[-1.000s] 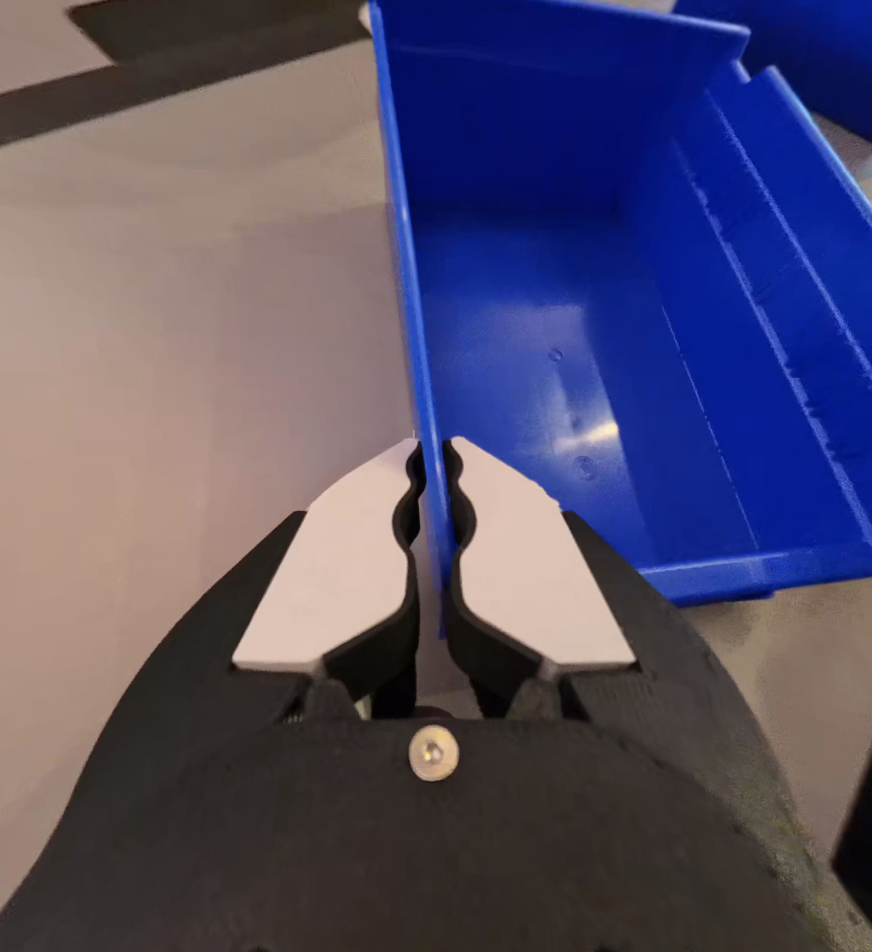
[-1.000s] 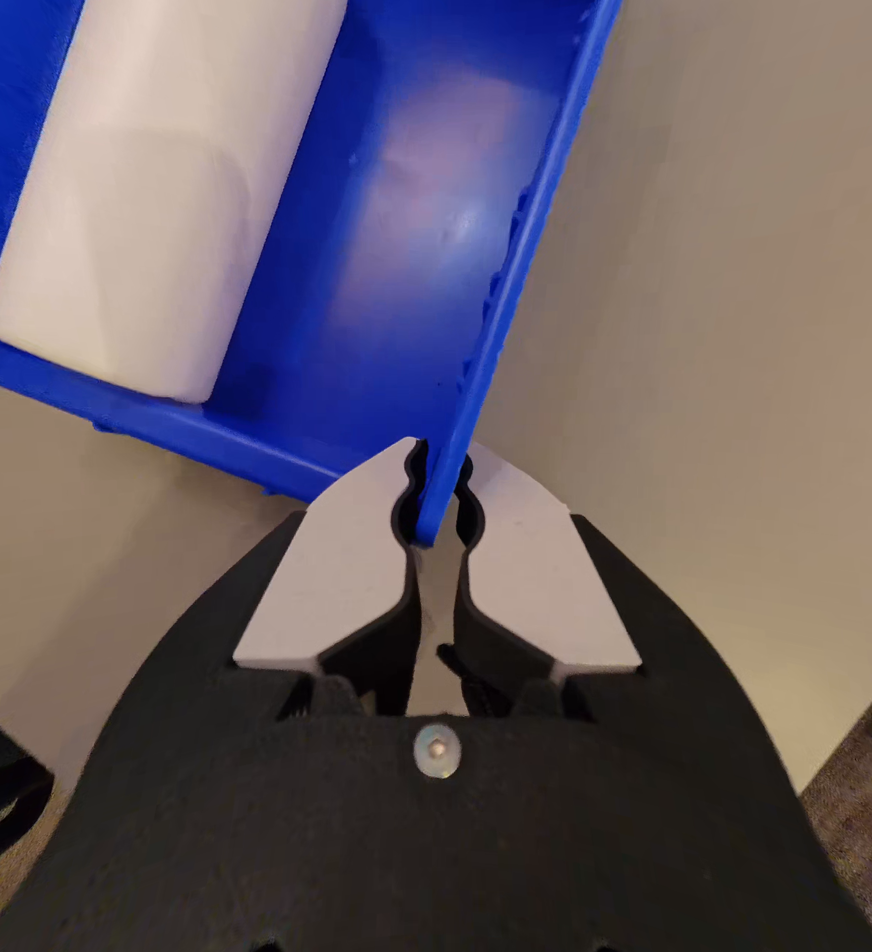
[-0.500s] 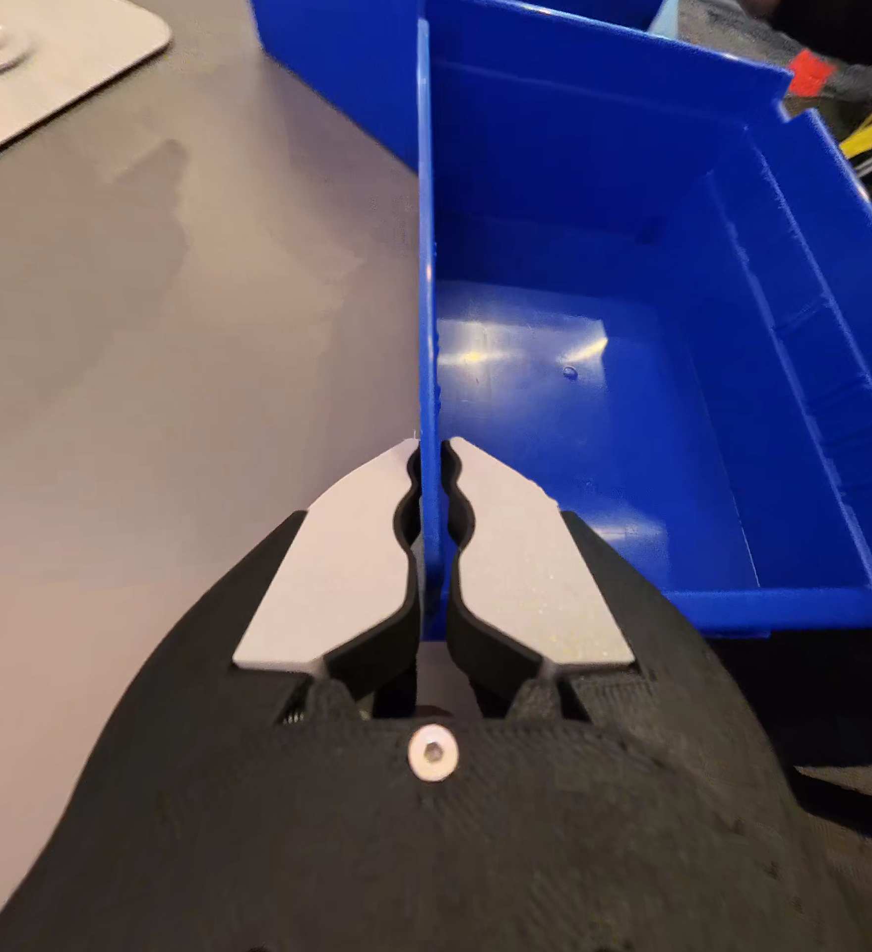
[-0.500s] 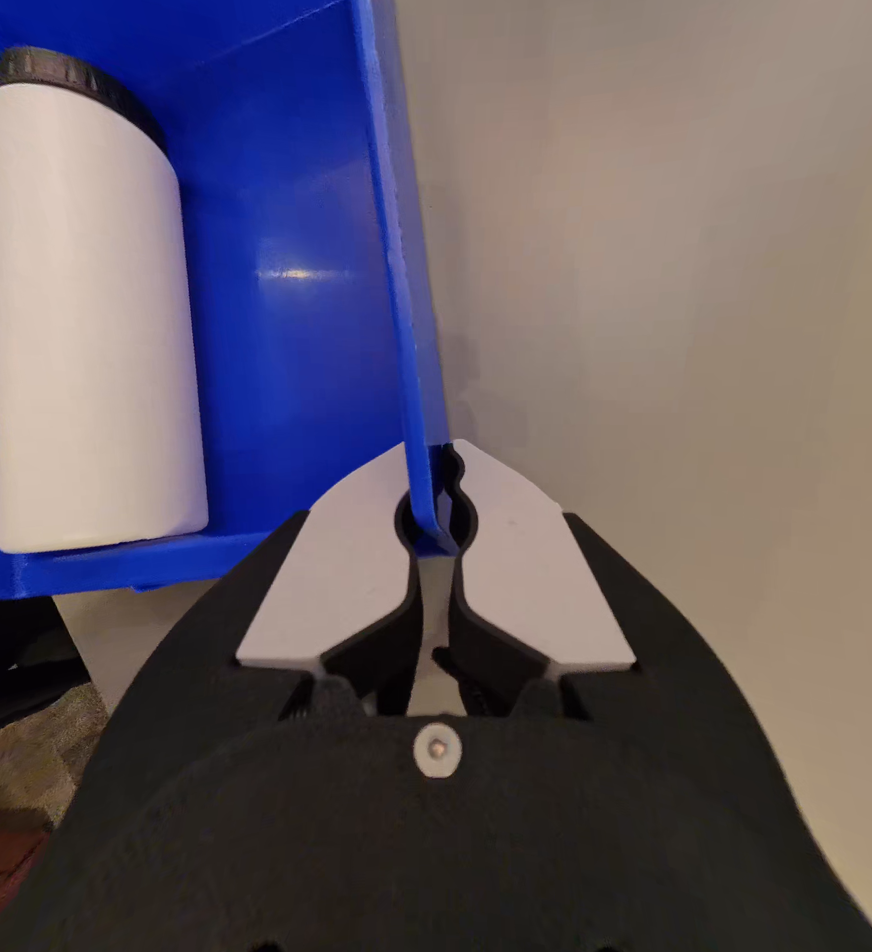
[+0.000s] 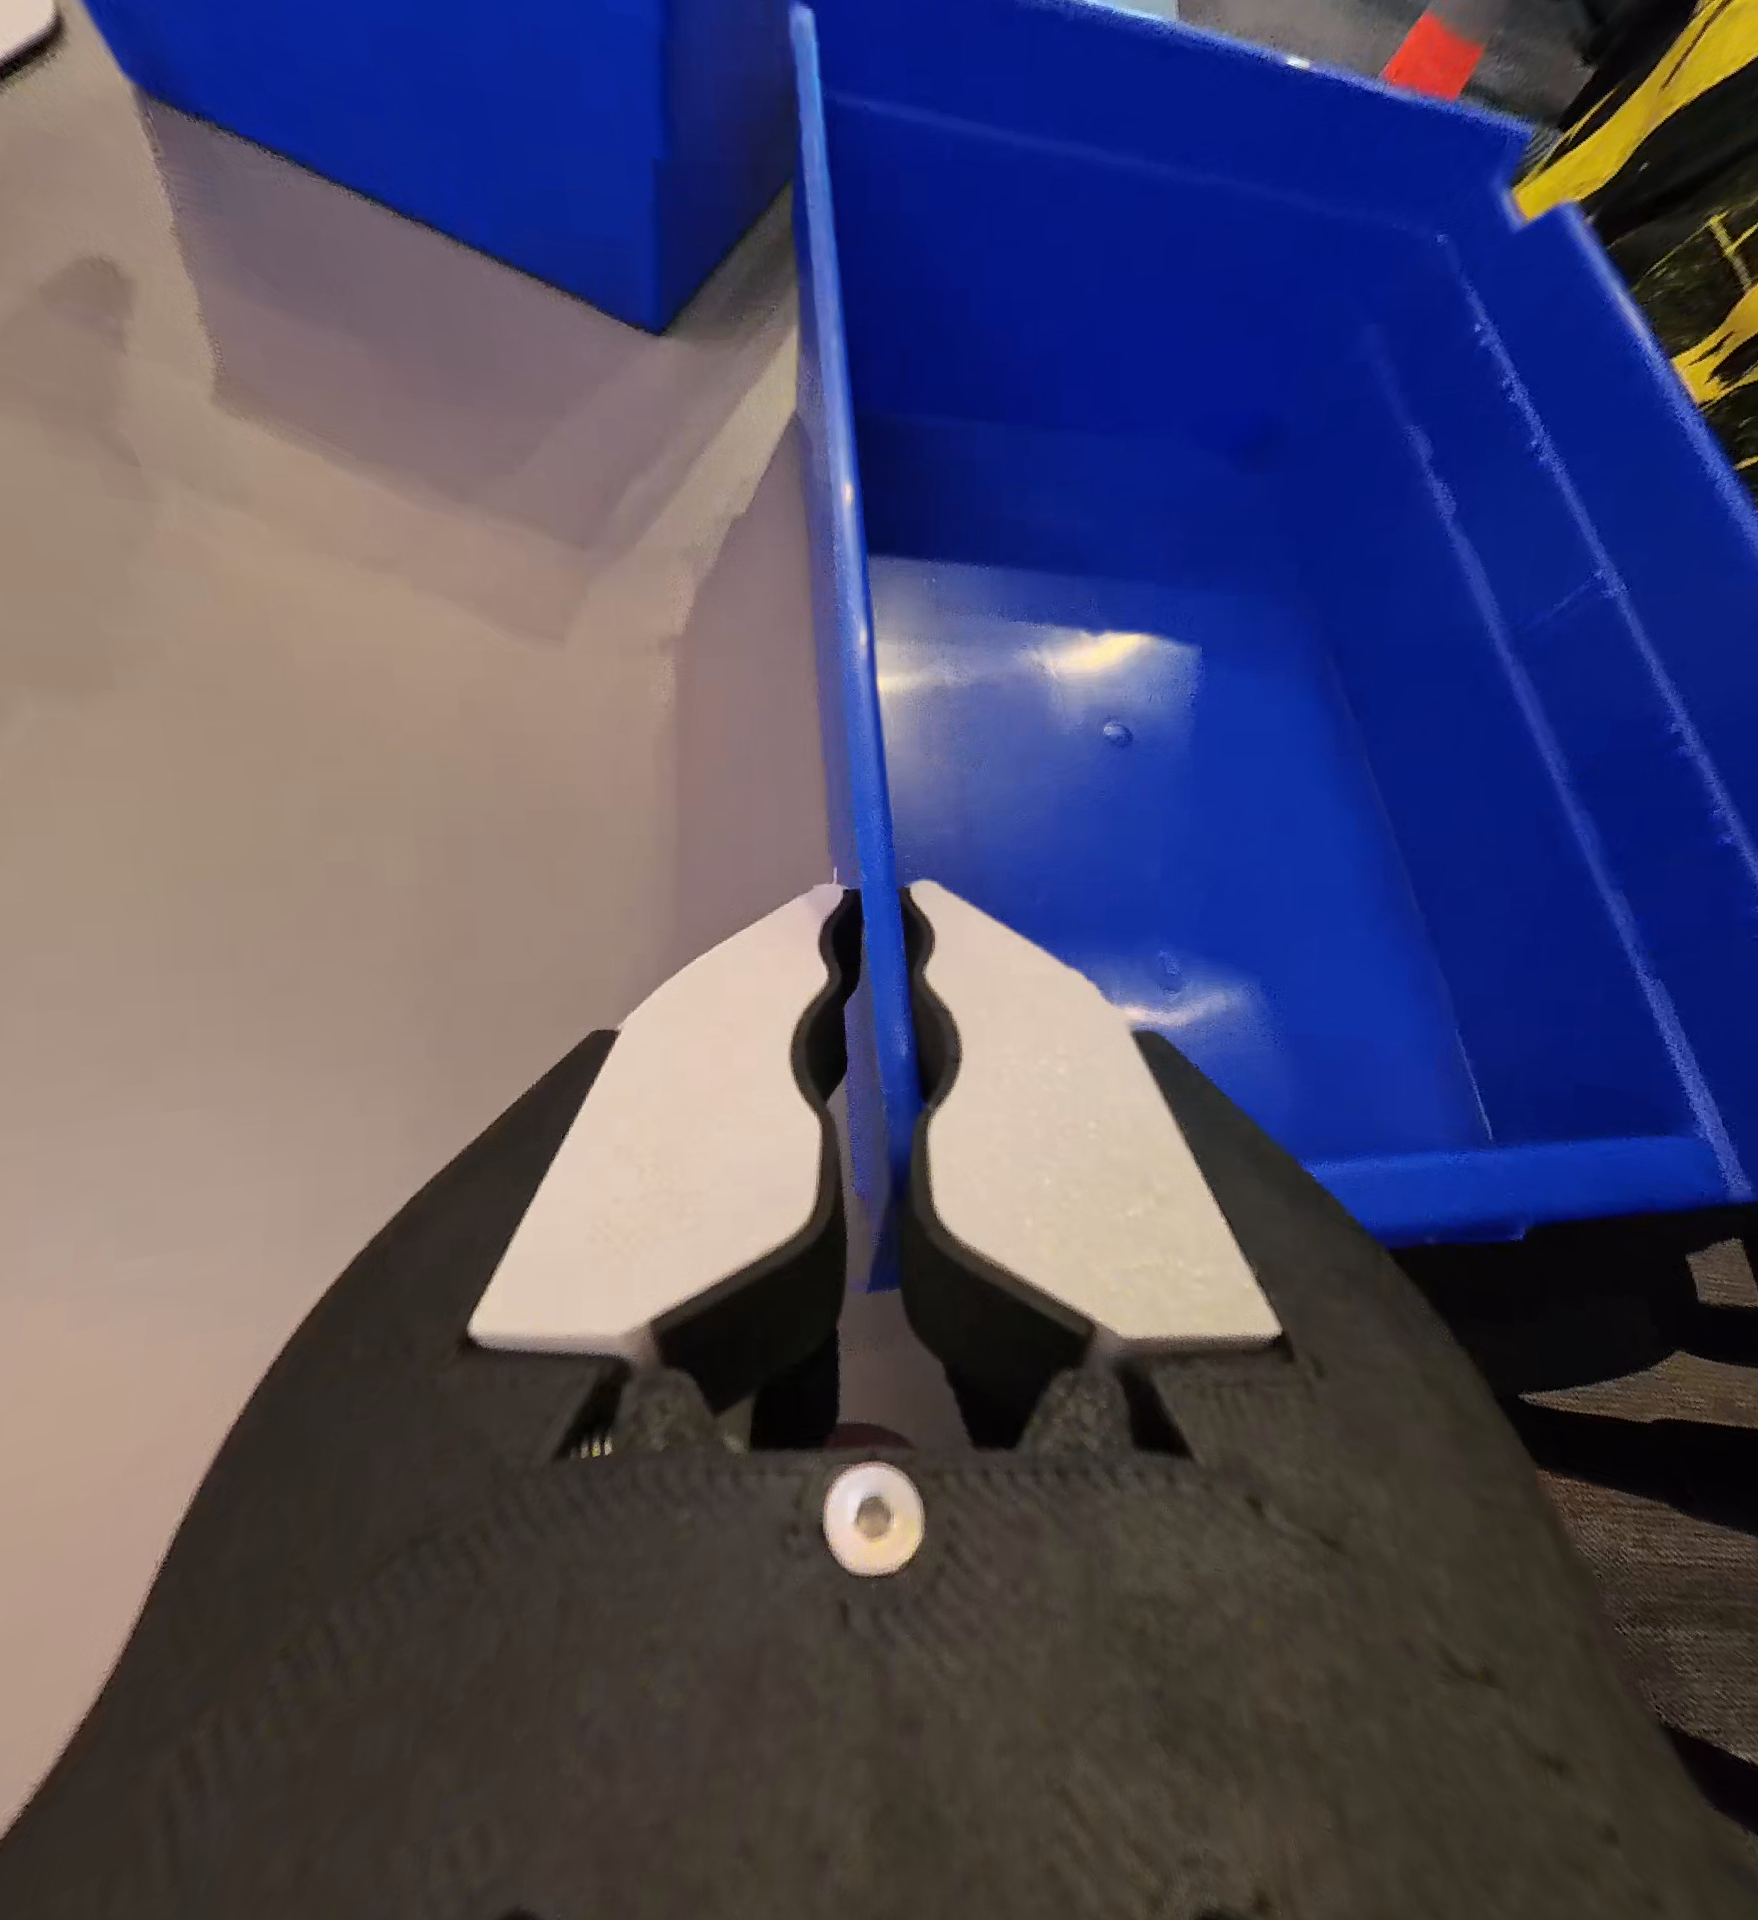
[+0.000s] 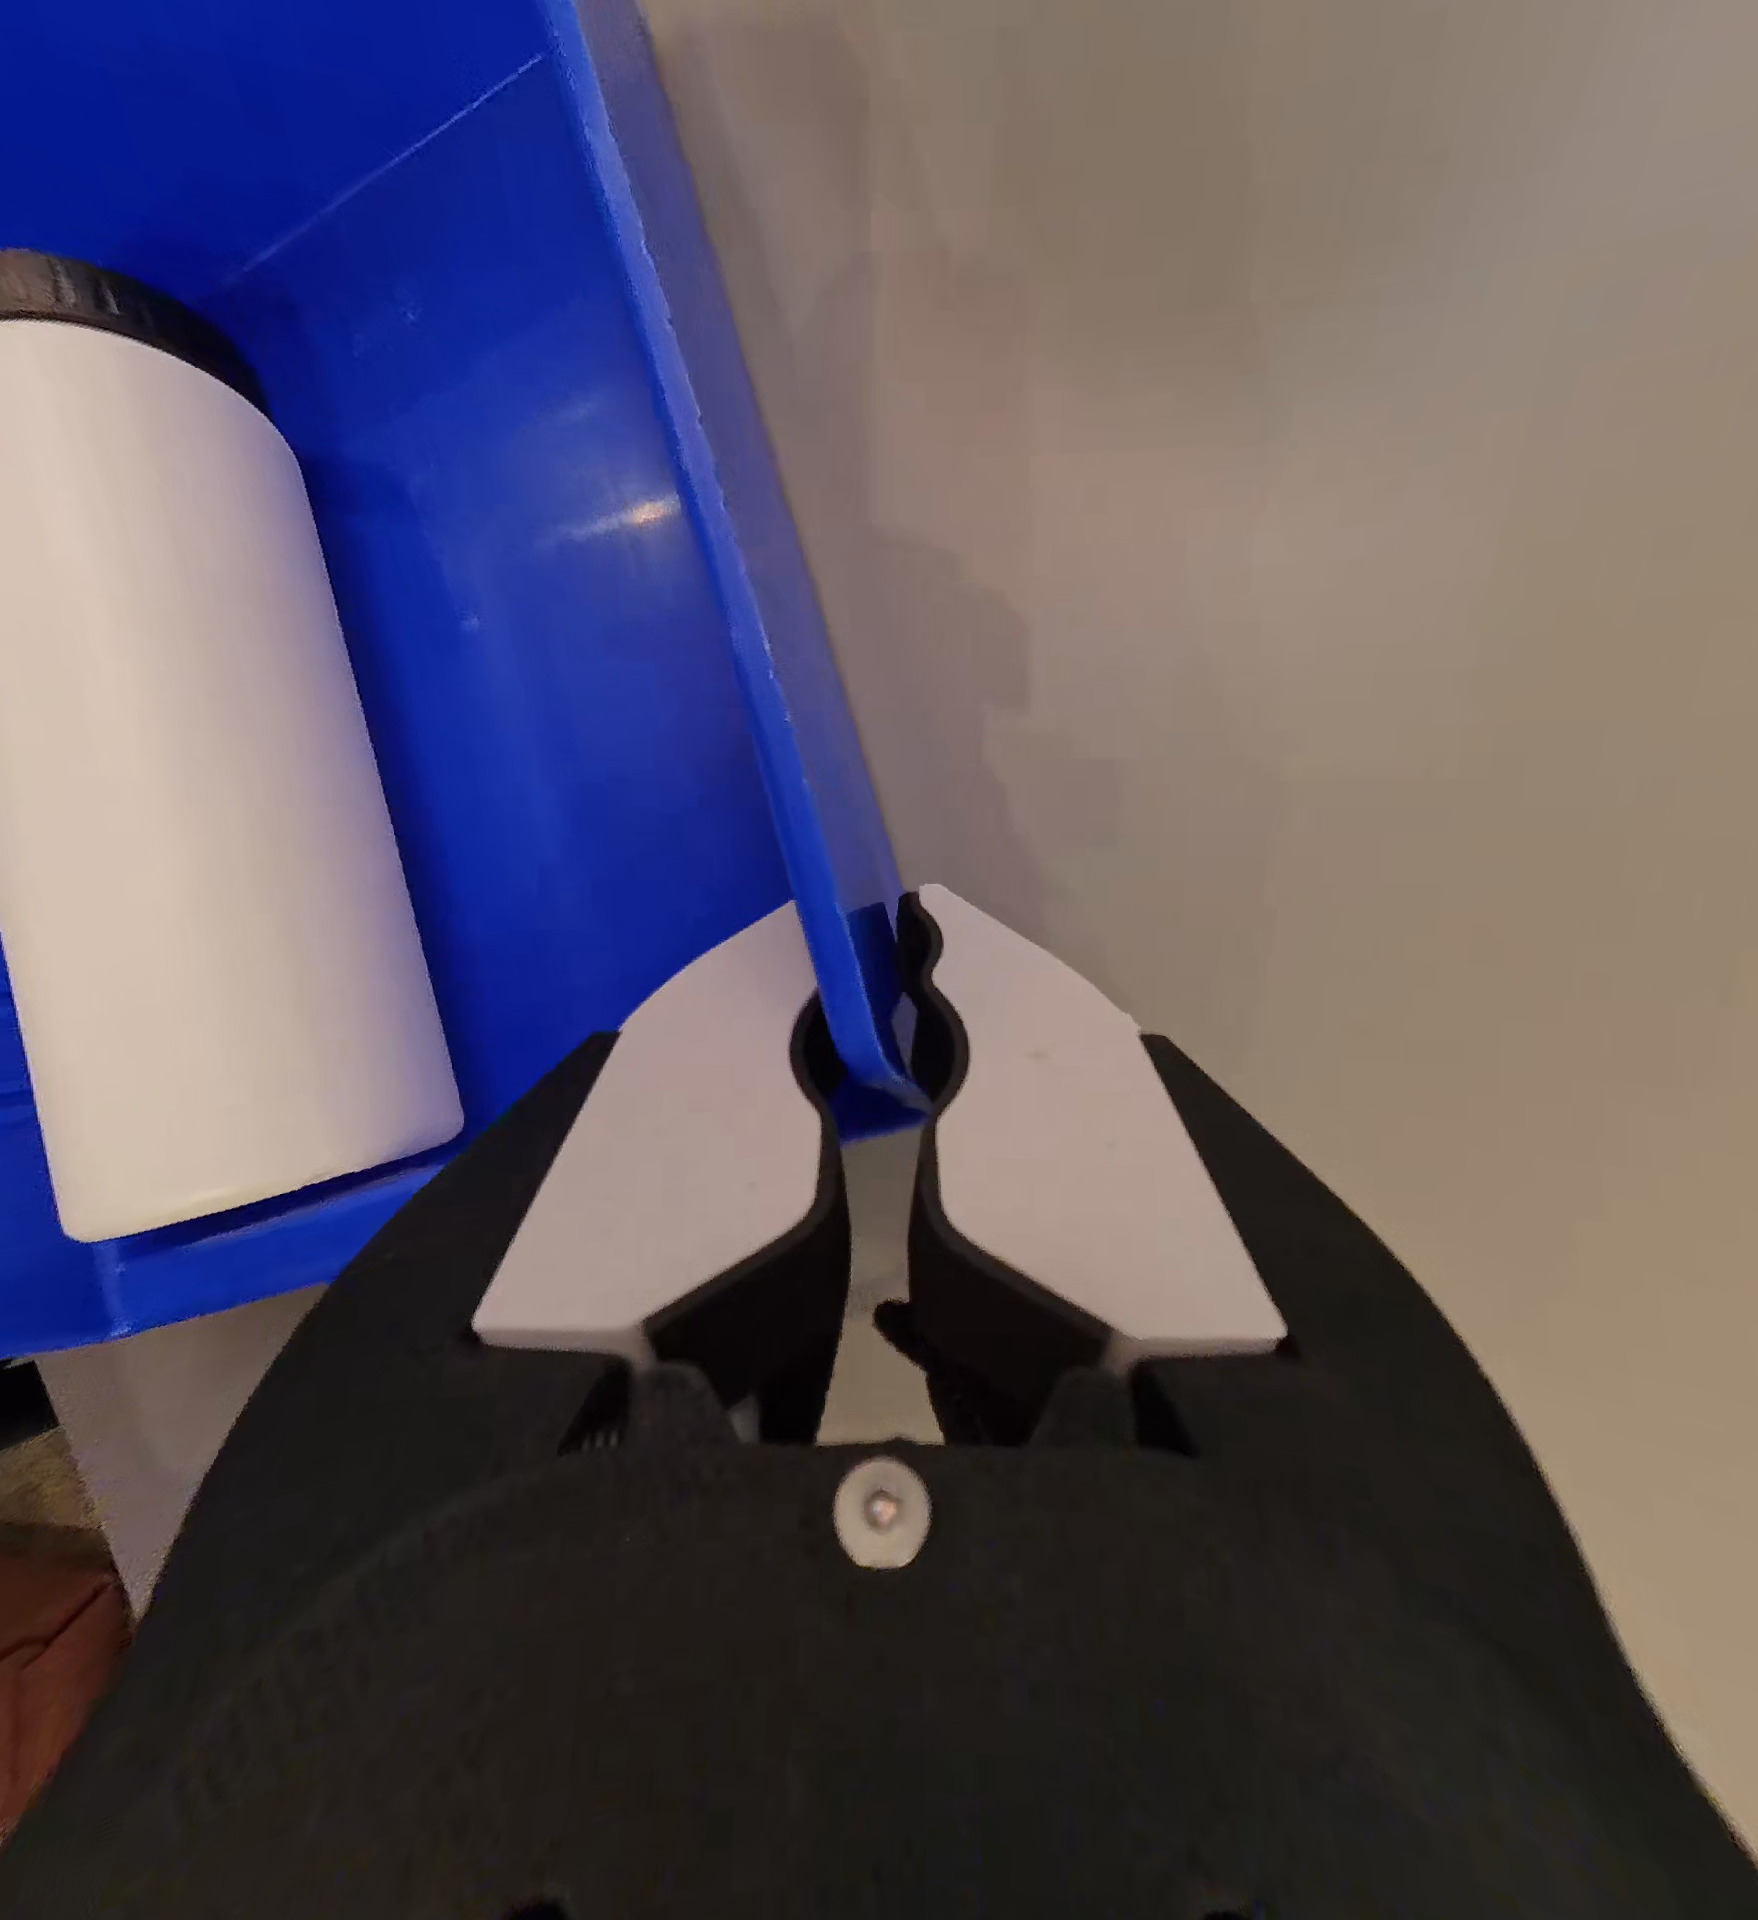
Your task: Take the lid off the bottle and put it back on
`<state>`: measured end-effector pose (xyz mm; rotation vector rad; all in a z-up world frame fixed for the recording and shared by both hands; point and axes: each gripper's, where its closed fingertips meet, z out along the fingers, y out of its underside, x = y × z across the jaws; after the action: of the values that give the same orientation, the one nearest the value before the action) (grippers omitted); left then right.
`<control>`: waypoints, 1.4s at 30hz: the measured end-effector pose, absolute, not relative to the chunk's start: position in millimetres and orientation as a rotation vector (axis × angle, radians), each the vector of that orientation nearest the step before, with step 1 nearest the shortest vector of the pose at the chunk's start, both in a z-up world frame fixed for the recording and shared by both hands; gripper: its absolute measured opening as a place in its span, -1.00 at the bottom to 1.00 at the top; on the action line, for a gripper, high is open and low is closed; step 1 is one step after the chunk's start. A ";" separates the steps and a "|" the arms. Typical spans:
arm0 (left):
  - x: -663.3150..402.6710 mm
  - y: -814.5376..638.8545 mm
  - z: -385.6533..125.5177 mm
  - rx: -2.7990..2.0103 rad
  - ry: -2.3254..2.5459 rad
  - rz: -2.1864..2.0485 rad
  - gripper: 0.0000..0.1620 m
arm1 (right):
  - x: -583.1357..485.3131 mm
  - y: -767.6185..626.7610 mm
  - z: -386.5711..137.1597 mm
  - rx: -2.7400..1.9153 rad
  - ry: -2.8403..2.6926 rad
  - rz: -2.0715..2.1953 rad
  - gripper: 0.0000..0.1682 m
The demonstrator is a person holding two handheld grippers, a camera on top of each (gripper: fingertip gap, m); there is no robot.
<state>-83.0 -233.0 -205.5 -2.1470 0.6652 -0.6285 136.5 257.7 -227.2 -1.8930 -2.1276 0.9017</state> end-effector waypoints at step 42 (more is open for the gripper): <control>-119.8 -10.4 -182.7 -2.575 0.115 -0.141 -0.46 | 161.9 -72.3 -192.8 -2.023 -2.317 0.759 -0.31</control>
<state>-119.8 -10.4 -182.7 -2.5754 0.1146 -0.1408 161.9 -72.3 -192.8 -2.0228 -2.3173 0.7586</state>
